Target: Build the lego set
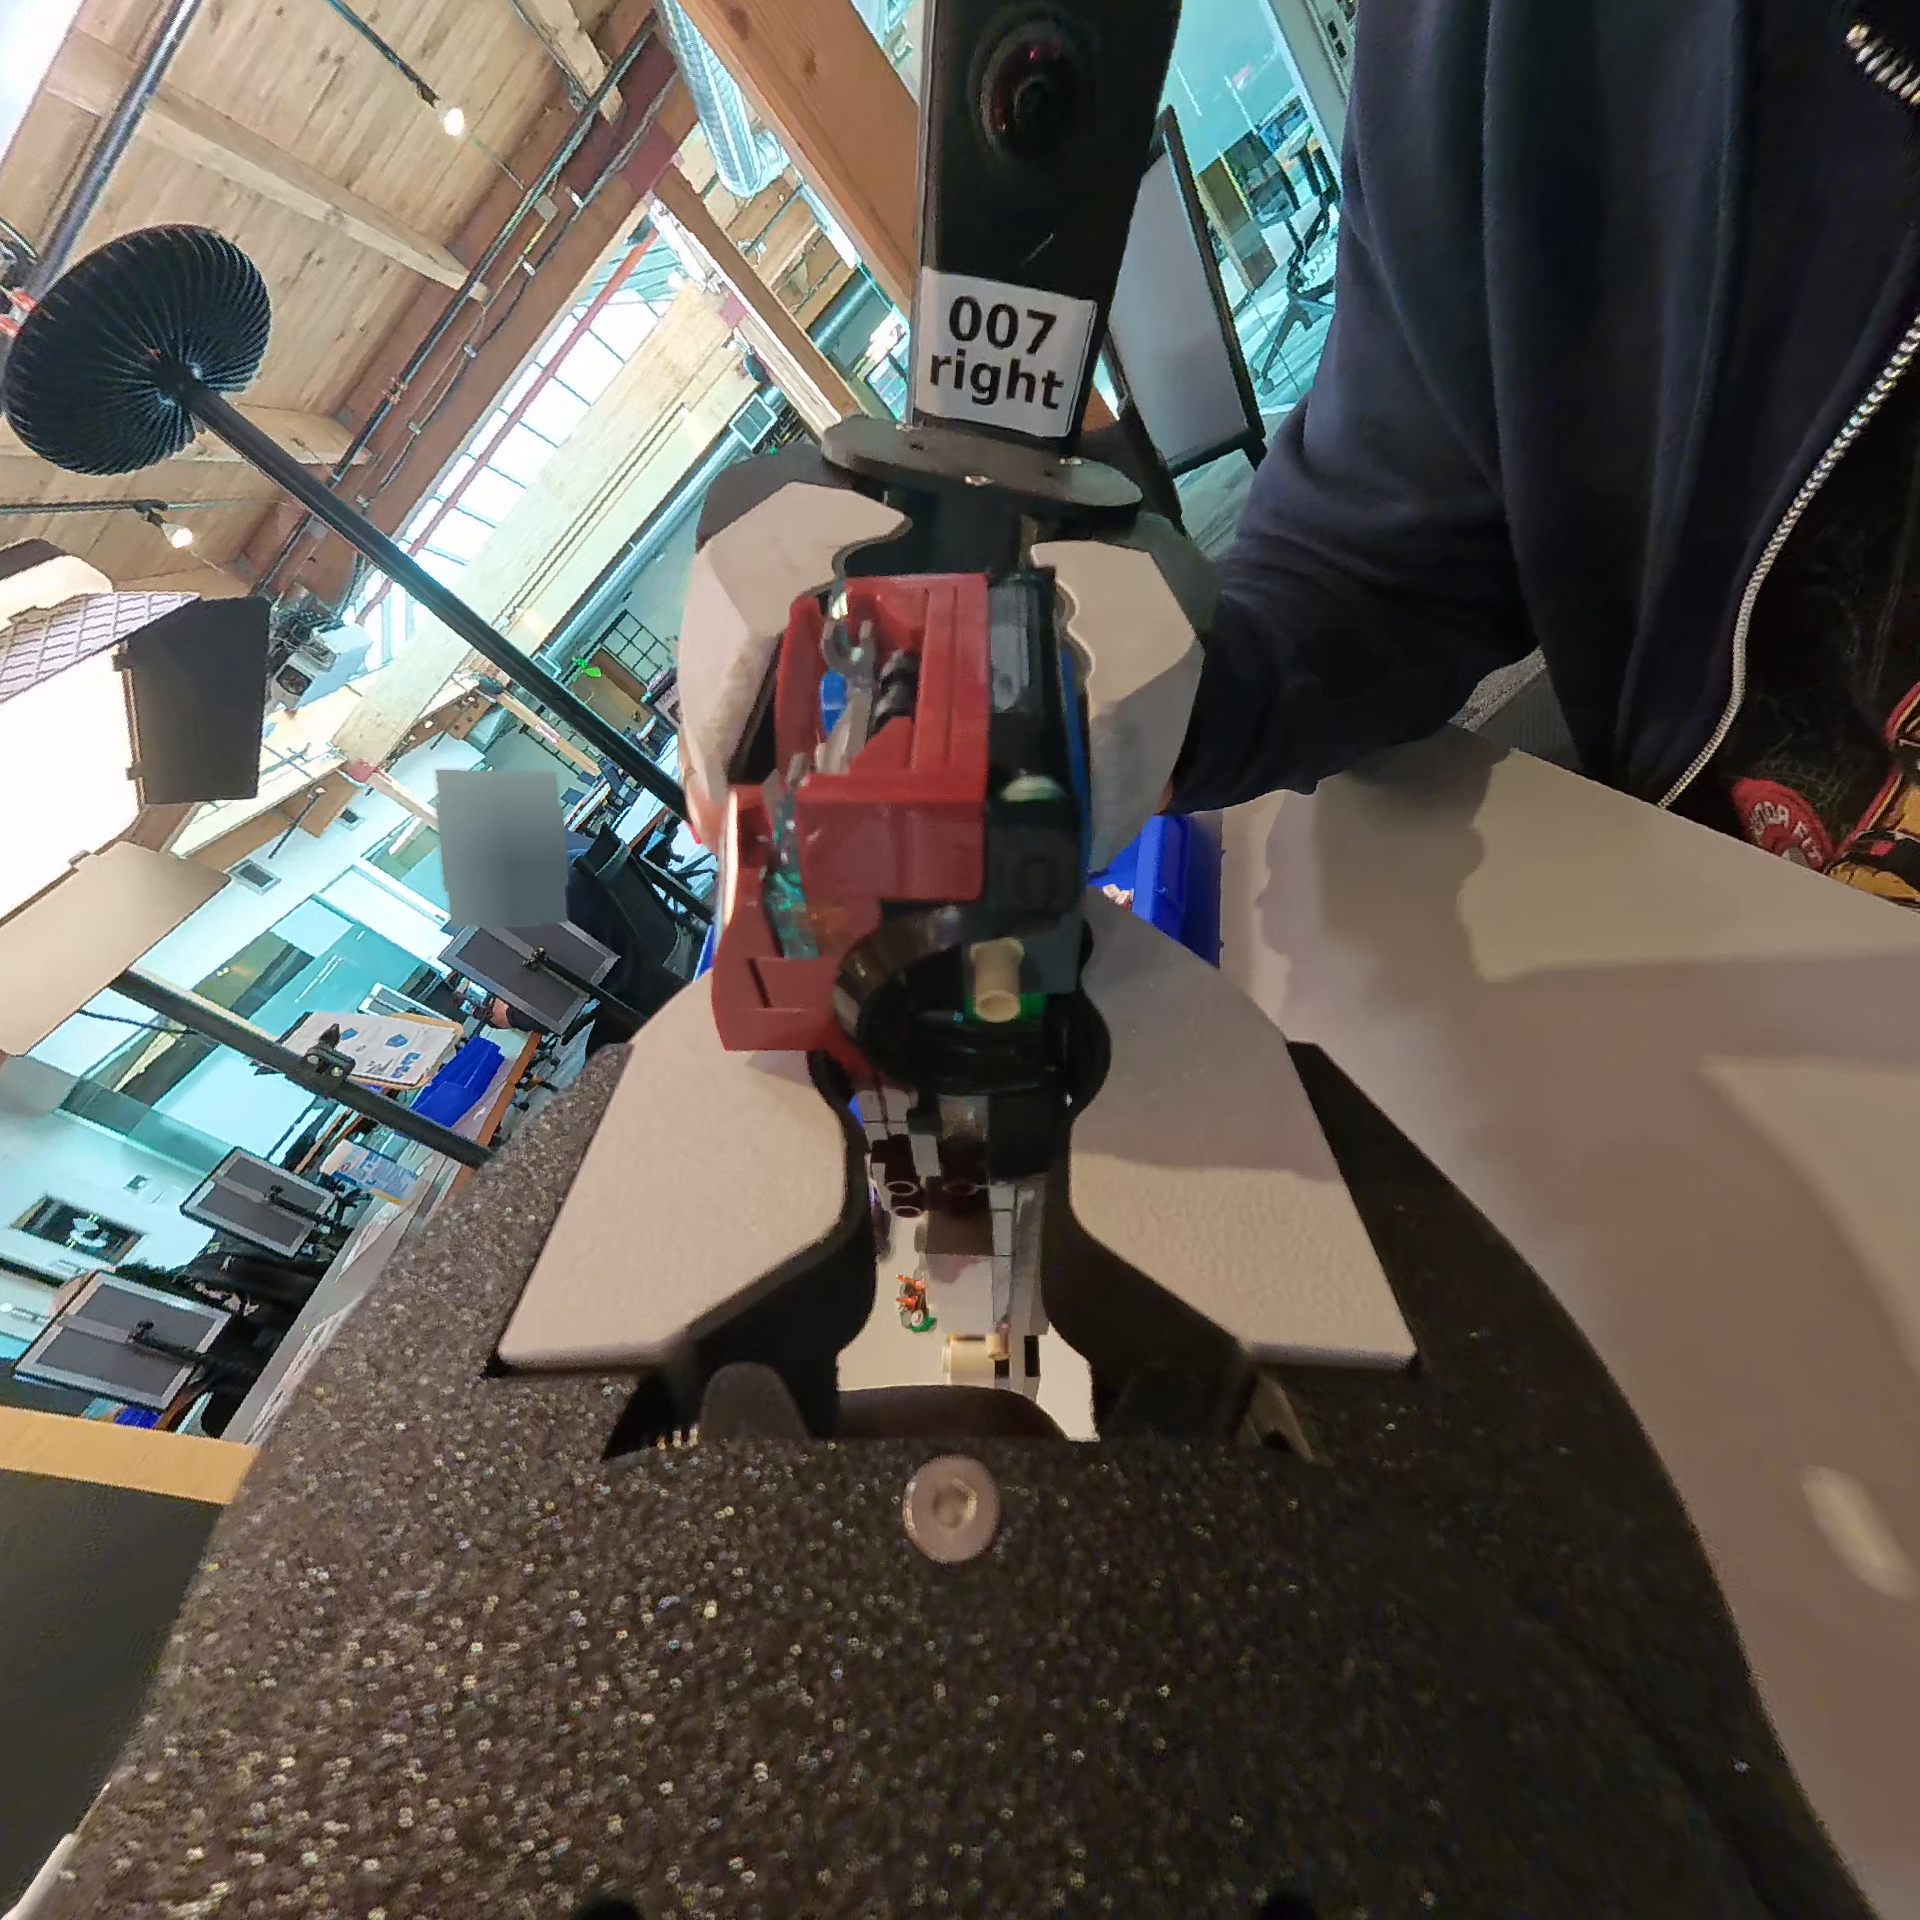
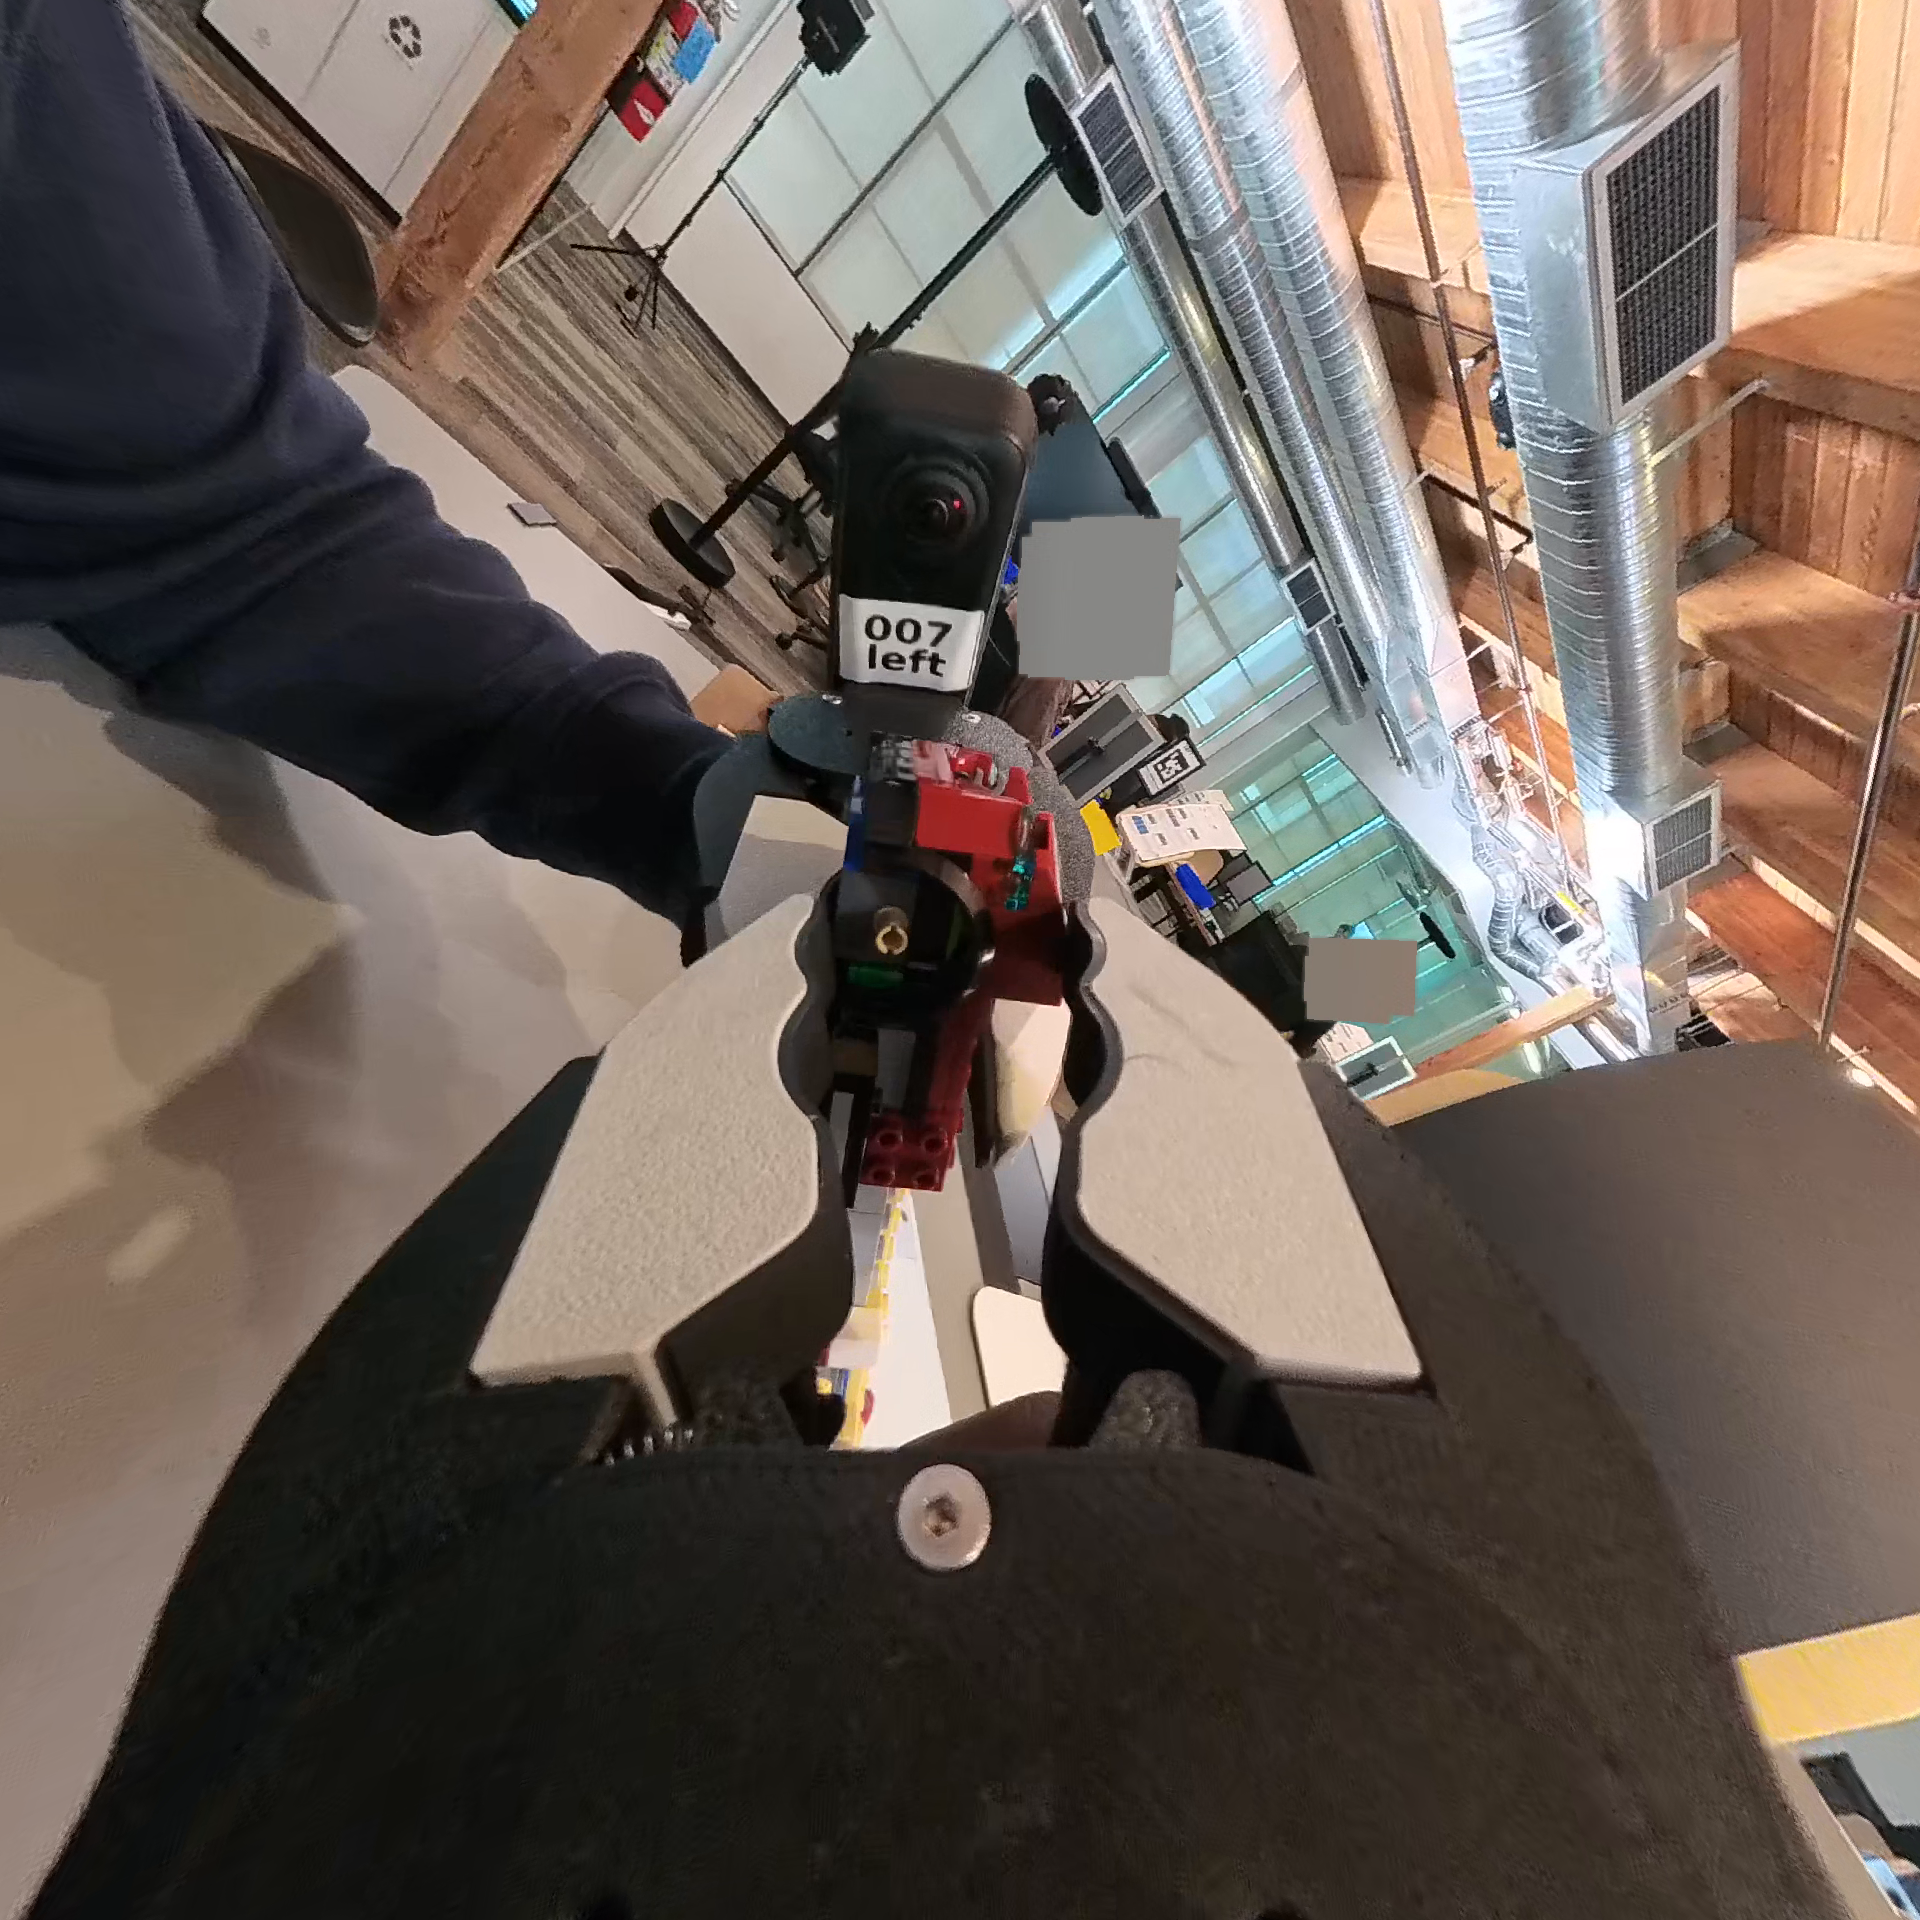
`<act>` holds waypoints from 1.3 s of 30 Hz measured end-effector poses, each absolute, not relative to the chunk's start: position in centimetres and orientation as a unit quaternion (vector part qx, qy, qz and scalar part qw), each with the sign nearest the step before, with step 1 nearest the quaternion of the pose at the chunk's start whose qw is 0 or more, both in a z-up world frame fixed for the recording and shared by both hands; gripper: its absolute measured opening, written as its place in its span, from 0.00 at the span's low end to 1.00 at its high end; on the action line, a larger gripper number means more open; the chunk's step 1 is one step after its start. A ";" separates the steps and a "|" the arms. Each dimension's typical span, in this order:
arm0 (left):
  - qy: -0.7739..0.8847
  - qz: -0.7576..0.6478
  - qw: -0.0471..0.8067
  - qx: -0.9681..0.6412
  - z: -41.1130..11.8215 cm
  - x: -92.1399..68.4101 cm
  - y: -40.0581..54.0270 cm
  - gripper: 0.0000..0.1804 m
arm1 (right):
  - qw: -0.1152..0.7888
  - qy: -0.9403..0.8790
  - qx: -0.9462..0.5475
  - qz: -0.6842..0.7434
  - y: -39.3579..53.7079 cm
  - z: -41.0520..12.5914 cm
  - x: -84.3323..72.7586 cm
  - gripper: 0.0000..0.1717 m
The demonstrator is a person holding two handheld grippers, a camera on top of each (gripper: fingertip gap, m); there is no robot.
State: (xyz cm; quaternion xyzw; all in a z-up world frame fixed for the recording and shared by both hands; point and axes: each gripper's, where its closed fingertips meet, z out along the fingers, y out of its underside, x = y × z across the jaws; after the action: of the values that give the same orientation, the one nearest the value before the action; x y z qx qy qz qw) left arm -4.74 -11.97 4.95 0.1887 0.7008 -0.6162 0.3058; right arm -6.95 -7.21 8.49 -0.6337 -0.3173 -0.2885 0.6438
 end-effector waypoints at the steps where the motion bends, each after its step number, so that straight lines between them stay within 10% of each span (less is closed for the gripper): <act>1: 0.703 -0.613 0.309 0.185 4.9 -4.6 -12.0 0.19 | 0.644 -0.316 -0.635 -0.286 -7.3 8.5 -6.8 0.25; 15: 0.799 -0.245 0.545 0.063 4.0 2.0 -7.9 0.19 | 0.591 -0.309 -0.655 -0.356 -7.8 8.6 -4.7 0.32; 39: 0.854 -0.104 0.507 0.053 0.9 1.2 -6.2 0.19 | 0.517 -0.355 -0.672 -0.394 -5.9 5.4 -4.9 0.24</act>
State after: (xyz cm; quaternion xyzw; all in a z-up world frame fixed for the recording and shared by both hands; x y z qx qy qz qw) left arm 1.17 -6.18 0.92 0.0526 0.8542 -0.1039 0.5067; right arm -4.95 -5.89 5.35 -0.6718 -0.3553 -0.3943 0.5166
